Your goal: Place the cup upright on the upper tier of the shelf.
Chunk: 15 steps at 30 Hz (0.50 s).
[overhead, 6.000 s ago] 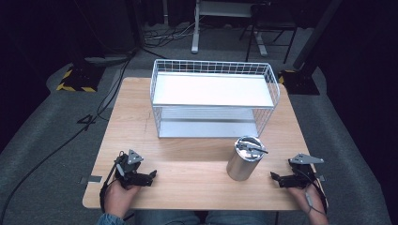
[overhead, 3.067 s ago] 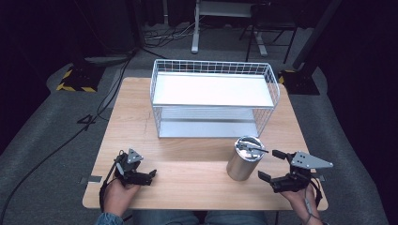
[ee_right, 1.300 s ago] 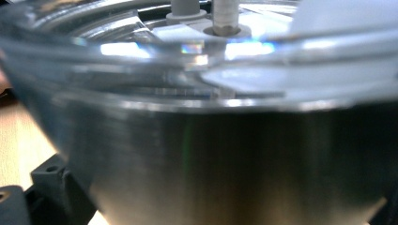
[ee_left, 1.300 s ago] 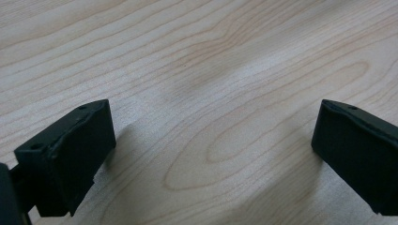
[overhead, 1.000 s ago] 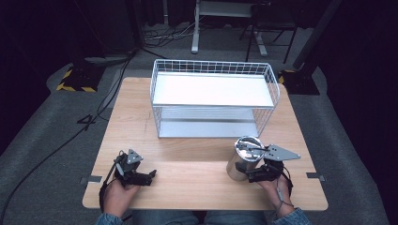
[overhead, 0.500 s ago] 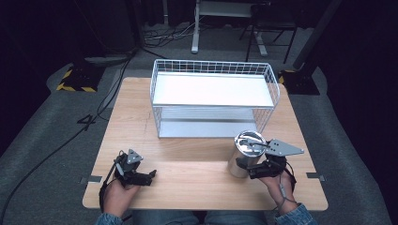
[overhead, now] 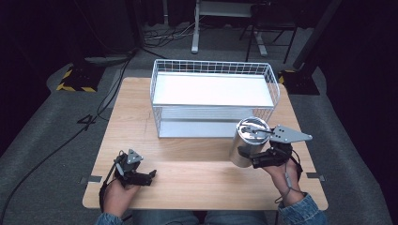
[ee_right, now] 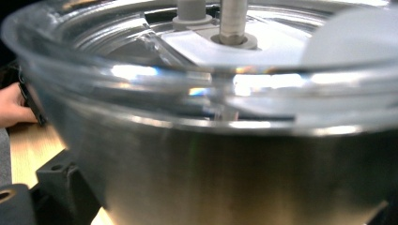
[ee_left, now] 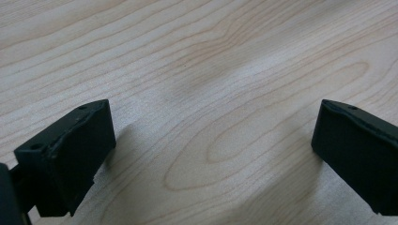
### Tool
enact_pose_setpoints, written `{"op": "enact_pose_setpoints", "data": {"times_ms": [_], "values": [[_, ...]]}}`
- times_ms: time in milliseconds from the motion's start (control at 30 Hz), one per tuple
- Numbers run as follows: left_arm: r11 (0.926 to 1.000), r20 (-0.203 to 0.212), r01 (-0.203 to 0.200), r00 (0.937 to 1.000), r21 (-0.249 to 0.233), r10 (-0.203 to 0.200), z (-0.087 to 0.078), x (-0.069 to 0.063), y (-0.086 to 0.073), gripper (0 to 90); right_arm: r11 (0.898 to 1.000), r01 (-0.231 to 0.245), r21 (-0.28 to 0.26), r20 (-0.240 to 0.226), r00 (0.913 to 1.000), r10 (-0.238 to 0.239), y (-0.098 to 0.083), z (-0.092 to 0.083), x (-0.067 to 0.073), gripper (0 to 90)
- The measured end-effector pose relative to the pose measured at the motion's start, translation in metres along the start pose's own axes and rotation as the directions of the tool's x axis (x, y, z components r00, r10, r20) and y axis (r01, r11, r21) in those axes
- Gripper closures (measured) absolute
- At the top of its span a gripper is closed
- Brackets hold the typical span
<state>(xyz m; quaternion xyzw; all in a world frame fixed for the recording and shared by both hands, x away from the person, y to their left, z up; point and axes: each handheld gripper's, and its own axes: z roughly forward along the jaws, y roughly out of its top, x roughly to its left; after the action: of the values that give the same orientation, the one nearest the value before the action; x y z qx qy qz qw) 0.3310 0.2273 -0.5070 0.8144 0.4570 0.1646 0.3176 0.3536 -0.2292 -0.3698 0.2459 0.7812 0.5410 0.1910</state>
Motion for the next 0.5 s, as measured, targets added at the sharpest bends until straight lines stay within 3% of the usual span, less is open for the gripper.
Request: {"op": "enact_pose_setpoints", "data": {"times_ms": [500], "values": [[1.0000,0.000,-0.002,1.0000,0.002,0.002,0.000,0.000,0.000,0.3,1.000,0.016,-0.004,0.009,0.9998,-0.016,0.045,0.000,-0.004,4.0]]}}
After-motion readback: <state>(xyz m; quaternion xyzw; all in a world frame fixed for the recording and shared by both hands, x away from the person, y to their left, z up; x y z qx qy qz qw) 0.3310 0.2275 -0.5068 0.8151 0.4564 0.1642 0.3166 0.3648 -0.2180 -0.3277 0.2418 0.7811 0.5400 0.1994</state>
